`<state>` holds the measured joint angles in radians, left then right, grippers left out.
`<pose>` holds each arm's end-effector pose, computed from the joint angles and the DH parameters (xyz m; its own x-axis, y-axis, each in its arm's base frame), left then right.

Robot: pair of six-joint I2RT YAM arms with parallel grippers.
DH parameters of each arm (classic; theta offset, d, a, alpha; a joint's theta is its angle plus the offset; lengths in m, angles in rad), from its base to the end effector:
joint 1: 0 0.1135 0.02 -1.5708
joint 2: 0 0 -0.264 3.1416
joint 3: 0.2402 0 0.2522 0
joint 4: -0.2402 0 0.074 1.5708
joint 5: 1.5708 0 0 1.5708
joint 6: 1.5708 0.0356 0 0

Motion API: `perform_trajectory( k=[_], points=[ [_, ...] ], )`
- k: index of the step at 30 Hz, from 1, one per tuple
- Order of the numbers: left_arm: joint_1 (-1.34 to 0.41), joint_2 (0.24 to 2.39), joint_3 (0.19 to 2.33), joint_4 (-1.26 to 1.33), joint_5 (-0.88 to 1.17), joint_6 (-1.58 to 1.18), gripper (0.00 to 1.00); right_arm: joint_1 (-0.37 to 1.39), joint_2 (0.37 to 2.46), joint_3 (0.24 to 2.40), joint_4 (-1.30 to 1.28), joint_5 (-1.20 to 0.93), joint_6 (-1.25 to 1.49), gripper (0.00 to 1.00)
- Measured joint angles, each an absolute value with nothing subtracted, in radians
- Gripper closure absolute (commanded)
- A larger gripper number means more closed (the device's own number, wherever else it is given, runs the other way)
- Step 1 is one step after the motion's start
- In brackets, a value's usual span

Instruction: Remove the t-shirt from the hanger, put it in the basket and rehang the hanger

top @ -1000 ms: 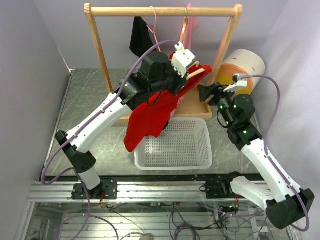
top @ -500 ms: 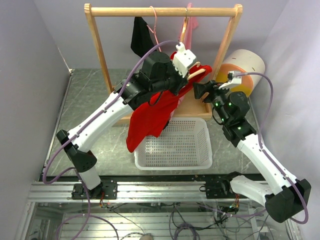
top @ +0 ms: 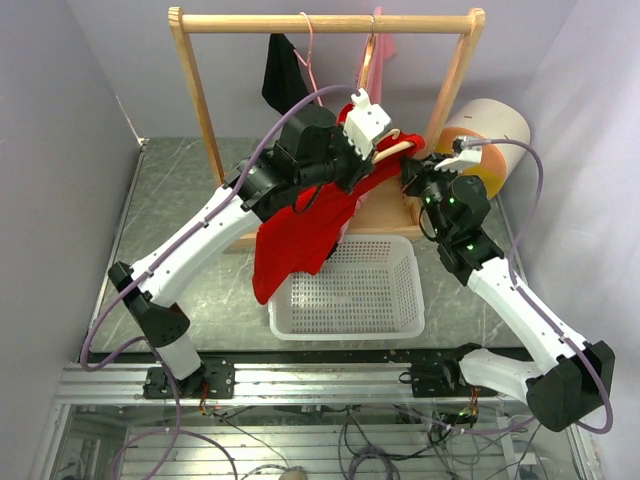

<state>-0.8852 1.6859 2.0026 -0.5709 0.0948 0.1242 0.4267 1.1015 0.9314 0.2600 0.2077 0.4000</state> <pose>0.2319 -0.2888 0.4815 -0.0553 0.2624 -0.9634 0.8419 0.5309 0.0963 0.2403 0.1012 0.3764 -0.0096 0.4142 -0.9101 -0.2326 0.8843 0.4049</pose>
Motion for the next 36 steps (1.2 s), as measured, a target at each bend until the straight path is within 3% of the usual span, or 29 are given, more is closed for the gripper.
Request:
perform_trajectory(
  k=[12,26,36],
  points=[
    [-0.894,1.460,1.812,-0.601,0.000,0.266,0.93,0.448,1.006,0.954,0.187,0.472,0.306,1.00],
    [-0.891,1.282,1.732,-0.658,0.234,0.472,0.93,0.480,1.040,1.024,0.250,0.641,0.150,1.00],
    [-0.892,1.215,1.697,-0.595,0.260,0.464,0.93,0.480,1.034,1.033,0.223,0.693,0.134,1.00]
  ],
)
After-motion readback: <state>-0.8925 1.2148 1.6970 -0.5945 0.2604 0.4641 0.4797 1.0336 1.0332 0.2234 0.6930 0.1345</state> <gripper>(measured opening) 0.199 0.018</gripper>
